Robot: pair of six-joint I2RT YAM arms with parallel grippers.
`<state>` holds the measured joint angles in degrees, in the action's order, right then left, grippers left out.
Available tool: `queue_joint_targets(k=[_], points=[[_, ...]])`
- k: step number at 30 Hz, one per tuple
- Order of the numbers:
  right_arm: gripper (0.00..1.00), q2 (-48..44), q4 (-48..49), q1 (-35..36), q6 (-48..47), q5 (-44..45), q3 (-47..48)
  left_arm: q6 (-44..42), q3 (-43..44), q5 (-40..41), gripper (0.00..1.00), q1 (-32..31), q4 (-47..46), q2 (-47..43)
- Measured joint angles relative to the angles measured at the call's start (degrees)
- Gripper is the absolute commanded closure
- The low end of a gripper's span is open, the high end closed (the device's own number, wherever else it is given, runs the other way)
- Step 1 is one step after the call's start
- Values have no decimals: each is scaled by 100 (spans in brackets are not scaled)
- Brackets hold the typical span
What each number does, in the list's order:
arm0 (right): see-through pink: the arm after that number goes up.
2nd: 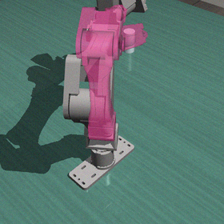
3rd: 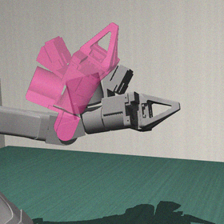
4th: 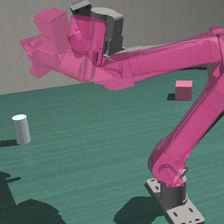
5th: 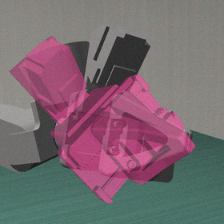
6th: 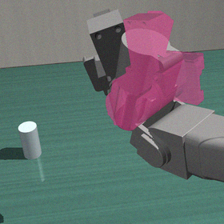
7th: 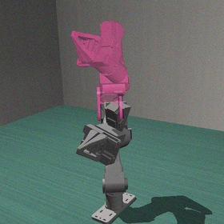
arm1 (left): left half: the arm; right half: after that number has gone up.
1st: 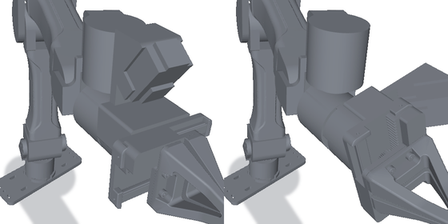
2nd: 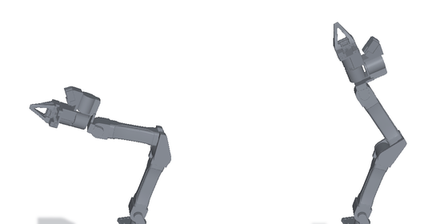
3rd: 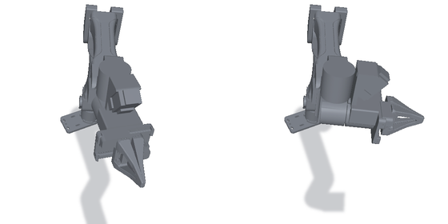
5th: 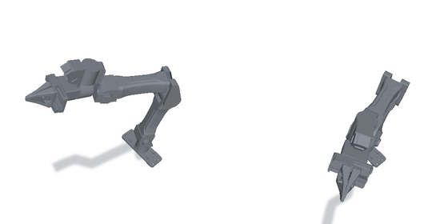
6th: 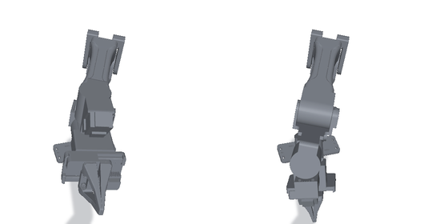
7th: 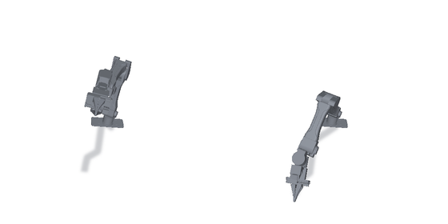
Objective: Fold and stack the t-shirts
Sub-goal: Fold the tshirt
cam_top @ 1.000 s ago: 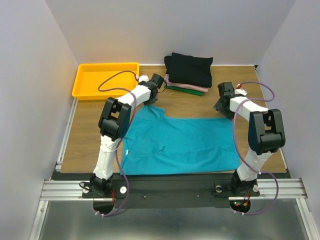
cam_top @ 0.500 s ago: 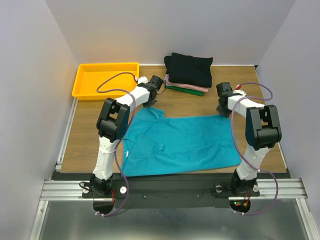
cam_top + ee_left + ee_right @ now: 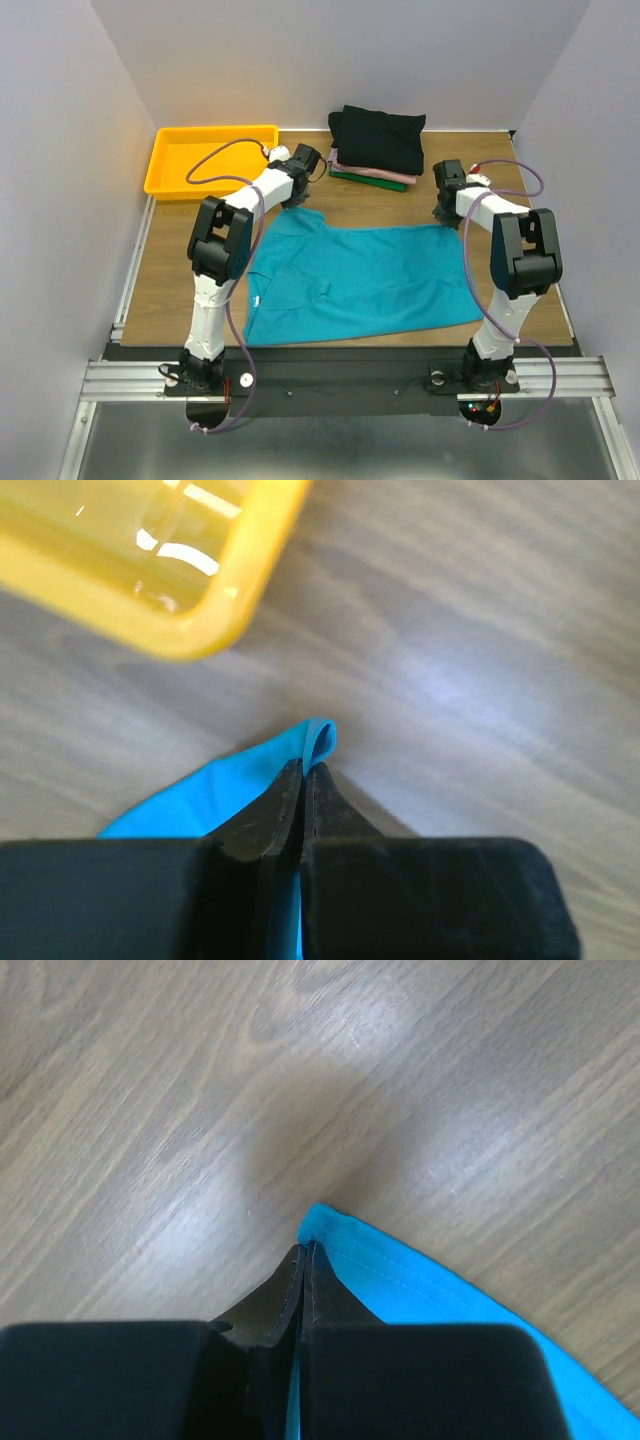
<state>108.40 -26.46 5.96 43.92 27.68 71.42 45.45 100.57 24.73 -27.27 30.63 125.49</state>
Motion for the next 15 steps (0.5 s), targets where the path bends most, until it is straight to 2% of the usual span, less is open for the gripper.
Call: queue_joint_targets(k=[8, 15], points=[[100, -981, 4, 0, -116, -160, -675, 142, -1515, -103, 100, -55, -275, -1084], [100, -1967, 74, 0, -251, -400, -1591, 487, -2691, -120, 100, -413, -518, -2157]])
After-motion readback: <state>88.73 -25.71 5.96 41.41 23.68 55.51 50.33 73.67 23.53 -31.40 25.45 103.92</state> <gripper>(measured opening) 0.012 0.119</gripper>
